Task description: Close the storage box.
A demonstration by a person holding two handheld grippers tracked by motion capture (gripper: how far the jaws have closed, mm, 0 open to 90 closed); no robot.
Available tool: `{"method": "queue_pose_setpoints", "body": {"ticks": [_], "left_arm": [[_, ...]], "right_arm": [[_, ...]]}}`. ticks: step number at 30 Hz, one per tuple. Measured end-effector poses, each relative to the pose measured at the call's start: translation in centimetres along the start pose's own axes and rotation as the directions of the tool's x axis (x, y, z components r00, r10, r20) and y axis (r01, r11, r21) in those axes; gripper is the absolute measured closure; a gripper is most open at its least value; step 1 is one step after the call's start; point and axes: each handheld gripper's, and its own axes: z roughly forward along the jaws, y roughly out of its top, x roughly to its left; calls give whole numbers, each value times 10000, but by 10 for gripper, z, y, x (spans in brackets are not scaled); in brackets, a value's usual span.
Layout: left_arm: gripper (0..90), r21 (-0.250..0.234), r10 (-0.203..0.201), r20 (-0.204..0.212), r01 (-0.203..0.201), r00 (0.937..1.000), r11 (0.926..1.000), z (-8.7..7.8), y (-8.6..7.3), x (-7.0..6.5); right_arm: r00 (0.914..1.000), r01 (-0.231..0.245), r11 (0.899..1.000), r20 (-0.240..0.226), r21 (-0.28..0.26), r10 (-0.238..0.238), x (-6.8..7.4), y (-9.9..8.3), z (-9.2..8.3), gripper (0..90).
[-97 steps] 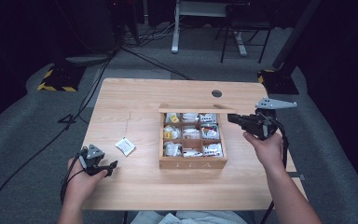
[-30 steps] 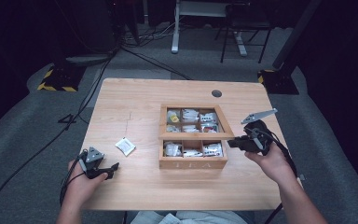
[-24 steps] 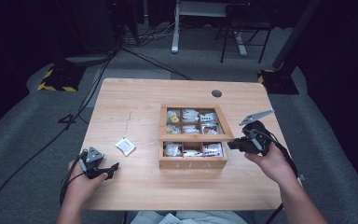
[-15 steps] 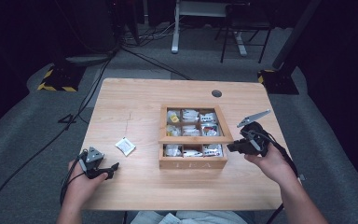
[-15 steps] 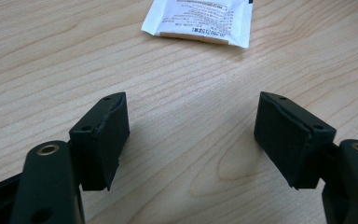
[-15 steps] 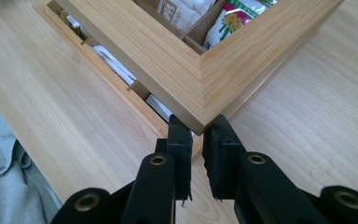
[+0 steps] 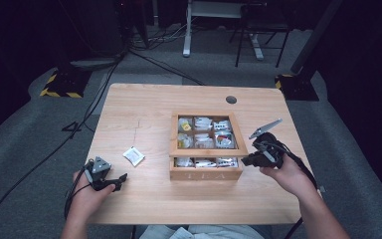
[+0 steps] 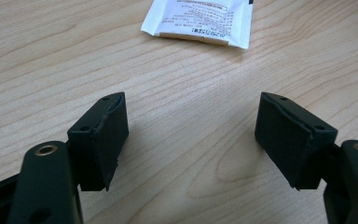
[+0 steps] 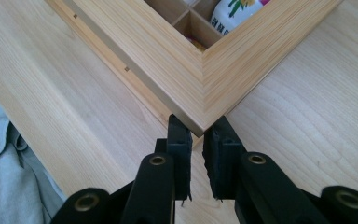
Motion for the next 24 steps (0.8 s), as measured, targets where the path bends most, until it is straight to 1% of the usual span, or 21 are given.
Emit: {"method": "queue_pose_setpoints", "body": {"ticks": [2,4,8,12,16,21,24], "left_arm": [[261,10,-9,-5,9,10000,10000,0,0,0],[261,13,-5,4,5,10000,10000,0,0,0],[260,5,-16,7,16,10000,10000,0,1,0],[258,6,-17,15,17,10000,10000,1,1,0],[259,3,-13,13,13,10000,10000,1,1,0],[258,13,27,-6,-27,10000,10000,1,1,0],[259,11,24,3,-24,10000,10000,1,1,0]], "right_arm": [[9999,89,9996,56,267,-91,1,0,3,803],[9999,101,9991,54,420,-103,2,0,5,802],[9999,133,9982,-17,590,-132,1,0,8,802],[9998,219,9959,-39,881,-216,1,0,13,801],[9995,307,9927,10,1167,-310,2,0,17,801],[9993,365,9897,-25,1383,-365,2,0,21,799],[9992,392,9863,-64,1602,-387,1,0,24,785]]}}
